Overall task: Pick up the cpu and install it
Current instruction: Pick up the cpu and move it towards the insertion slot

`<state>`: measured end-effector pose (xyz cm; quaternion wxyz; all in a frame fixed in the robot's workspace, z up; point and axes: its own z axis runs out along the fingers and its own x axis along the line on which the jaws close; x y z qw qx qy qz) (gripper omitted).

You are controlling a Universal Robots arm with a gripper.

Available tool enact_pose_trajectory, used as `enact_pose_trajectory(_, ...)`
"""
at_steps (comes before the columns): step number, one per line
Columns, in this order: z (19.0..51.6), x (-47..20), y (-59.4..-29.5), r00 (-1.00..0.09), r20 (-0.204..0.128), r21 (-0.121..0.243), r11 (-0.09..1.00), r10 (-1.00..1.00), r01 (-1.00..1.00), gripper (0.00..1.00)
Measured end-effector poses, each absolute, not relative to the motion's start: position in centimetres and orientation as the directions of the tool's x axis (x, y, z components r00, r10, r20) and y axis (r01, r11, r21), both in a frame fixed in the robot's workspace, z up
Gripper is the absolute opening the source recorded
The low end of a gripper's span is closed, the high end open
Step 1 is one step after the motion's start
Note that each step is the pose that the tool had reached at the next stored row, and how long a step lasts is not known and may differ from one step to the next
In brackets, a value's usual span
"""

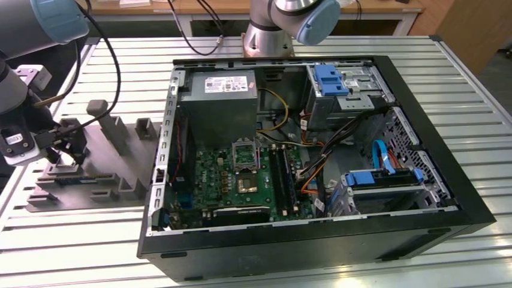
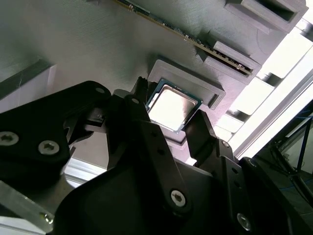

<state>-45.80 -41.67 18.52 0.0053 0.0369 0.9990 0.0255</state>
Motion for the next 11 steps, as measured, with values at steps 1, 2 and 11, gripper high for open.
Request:
enact_pose_trajectory(1,18.52,-45.8,-41.67,-0.997,-0.009,0.051,0.996,0.074,0.073,0.58)
enact_pose_trajectory(2,18.52,-45.8,-41.67,-0.997,-0.009,0.051,0.996,0.074,0.073,0.58)
enact_pose_trajectory(11,18.53,-45.8,-41.67,-0.998,-0.009,0.052,0.996,0.069,0.068,0.65)
